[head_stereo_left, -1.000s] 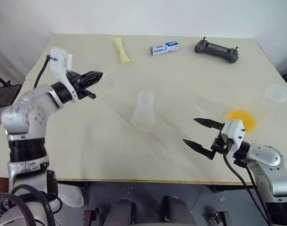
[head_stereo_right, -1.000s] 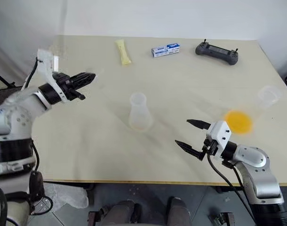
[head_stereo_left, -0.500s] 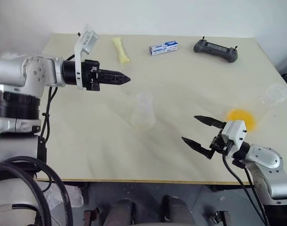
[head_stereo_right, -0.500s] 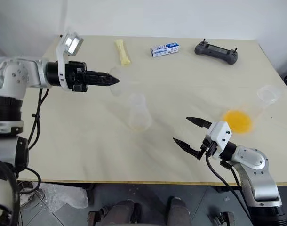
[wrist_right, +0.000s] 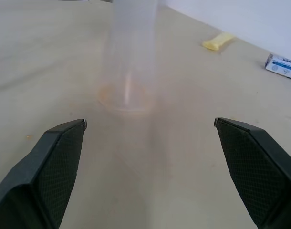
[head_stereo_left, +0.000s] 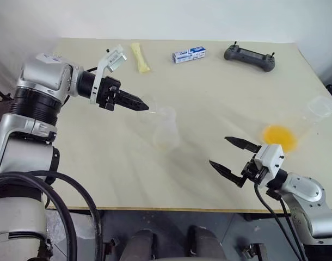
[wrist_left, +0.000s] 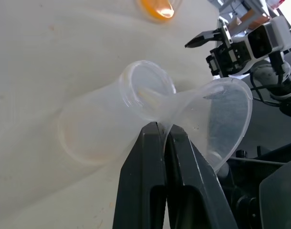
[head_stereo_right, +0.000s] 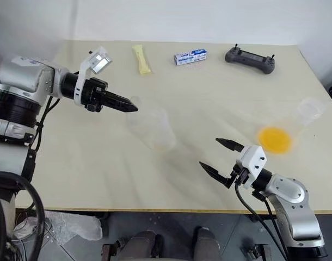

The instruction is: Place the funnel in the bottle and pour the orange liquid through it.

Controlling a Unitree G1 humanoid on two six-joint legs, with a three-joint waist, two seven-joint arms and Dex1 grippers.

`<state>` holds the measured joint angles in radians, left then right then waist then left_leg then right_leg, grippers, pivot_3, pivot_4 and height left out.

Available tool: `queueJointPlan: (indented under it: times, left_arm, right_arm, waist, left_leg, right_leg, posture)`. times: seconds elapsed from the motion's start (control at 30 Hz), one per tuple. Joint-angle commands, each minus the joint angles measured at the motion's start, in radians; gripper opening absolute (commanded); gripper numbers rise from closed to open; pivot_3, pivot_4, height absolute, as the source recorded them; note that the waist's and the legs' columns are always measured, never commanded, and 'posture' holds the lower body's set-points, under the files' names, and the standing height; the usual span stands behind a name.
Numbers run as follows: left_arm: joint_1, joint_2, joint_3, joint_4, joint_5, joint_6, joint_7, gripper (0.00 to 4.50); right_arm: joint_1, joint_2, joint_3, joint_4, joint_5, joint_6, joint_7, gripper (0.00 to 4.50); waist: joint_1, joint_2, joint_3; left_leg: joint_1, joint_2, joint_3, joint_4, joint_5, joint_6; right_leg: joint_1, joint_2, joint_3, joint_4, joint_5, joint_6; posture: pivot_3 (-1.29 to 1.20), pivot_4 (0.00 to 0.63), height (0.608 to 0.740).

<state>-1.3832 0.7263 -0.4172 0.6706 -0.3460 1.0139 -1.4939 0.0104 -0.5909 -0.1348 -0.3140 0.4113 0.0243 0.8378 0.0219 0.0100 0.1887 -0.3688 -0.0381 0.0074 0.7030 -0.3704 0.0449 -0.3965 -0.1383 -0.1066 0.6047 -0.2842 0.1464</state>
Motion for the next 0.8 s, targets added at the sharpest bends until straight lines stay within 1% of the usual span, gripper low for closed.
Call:
queueJointPlan:
  times: [0.03, 0.2, 0.27, 0.37, 0.5, 0.67, 0.73, 0.77, 0.8]
  left_arm:
    - [-0.069, -0.013, -0.016, 0.041, 0.058, -0.048, -0.056, 0.04]
    - [-0.125, -0.041, -0.071, 0.122, 0.126, -0.104, -0.115, 0.04]
    - [-0.158, -0.059, -0.108, 0.171, 0.139, -0.126, -0.121, 0.04]
    - [-0.201, -0.098, -0.129, 0.256, 0.16, -0.164, -0.121, 0.04]
    - [-0.251, -0.15, -0.165, 0.344, 0.168, -0.207, -0.121, 0.04]
    - [-0.295, -0.194, -0.248, 0.416, 0.165, -0.226, -0.121, 0.04]
    - [-0.308, -0.21, -0.269, 0.447, 0.172, -0.231, -0.121, 0.48]
    - [-0.313, -0.217, -0.273, 0.46, 0.176, -0.233, -0.121, 0.62]
    - [-0.319, -0.226, -0.275, 0.476, 0.182, -0.234, -0.121, 0.94]
  right_arm:
    - [0.0, 0.004, -0.01, -0.035, 0.003, -0.012, -0.009, 4.5]
    - [-0.003, 0.007, -0.007, -0.033, -0.001, -0.01, -0.01, 4.5]
    - [-0.006, 0.007, -0.005, -0.029, -0.002, -0.011, -0.009, 4.5]
    - [-0.007, 0.009, 0.0, -0.029, -0.004, -0.011, -0.01, 4.5]
    - [-0.004, 0.011, 0.004, -0.035, -0.007, -0.008, -0.014, 4.5]
    - [0.007, 0.009, -0.004, -0.047, -0.008, -0.006, -0.021, 4.5]
    - [0.018, 0.008, -0.008, -0.054, -0.008, -0.007, -0.024, 4.5]
    - [0.022, 0.008, -0.01, -0.058, -0.009, -0.008, -0.027, 4.5]
    - [0.026, 0.007, -0.011, -0.06, -0.01, -0.008, -0.029, 4.5]
  waist:
    - [0.001, 0.0, 0.0]
    - [0.001, 0.0, 0.0]
    - [0.002, -0.001, 0.0]
    - [0.003, -0.001, 0.0]
    - [0.003, -0.001, 0.0]
    - [0.003, -0.001, 0.0]
    - [0.004, -0.001, 0.0]
    - [0.004, -0.001, 0.0]
    - [0.003, -0.001, 0.001]
  left_leg:
    - [0.0, 0.0, 0.0, 0.0, 0.0, 0.0]
    - [0.0, 0.0, 0.0, 0.0, 0.0, 0.0]
    - [0.0, 0.0, 0.0, 0.0, 0.0, 0.0]
    - [0.0, 0.0, 0.0, 0.0, 0.0, 0.0]
    - [0.0, -0.001, 0.0, 0.0, 0.0, 0.001]
    - [0.0, -0.001, 0.0, 0.0, 0.0, 0.001]
    - [0.0, -0.001, 0.0, 0.001, 0.0, 0.001]
    - [0.0, -0.001, 0.0, 0.001, 0.0, 0.001]
    - [0.0, -0.001, 0.0, 0.001, 0.0, 0.001]
  right_leg:
    - [0.0, 0.0, 0.0, 0.0, 0.0, 0.0]
    - [0.0, 0.0, 0.0, 0.0, 0.0, 0.0]
    - [0.0, 0.0, 0.0, 0.0, 0.0, 0.0]
    - [0.0, -0.001, 0.0, 0.0, 0.0, 0.0]
    - [0.0, -0.001, 0.0, 0.001, 0.0, 0.0]
    - [0.0, -0.001, 0.0, 0.001, 0.0, 0.0]
    - [0.0, -0.001, 0.0, 0.001, 0.0, 0.0]
    - [0.0, -0.001, 0.0, 0.001, 0.0, 0.0]
    - [0.0, -0.001, 0.0, 0.001, 0.0, 0.0]
  posture:
    - [0.0, 0.15, 0.74]
    - [0.0, 0.15, 0.74]
    - [0.0, 0.15, 0.74]
    - [0.0, 0.15, 0.74]
    - [0.0, 0.15, 0.74]
    - [0.0, 0.15, 0.74]
    - [0.0, 0.15, 0.74]
    - [0.0, 0.15, 0.74]
    - [0.0, 0.15, 0.74]
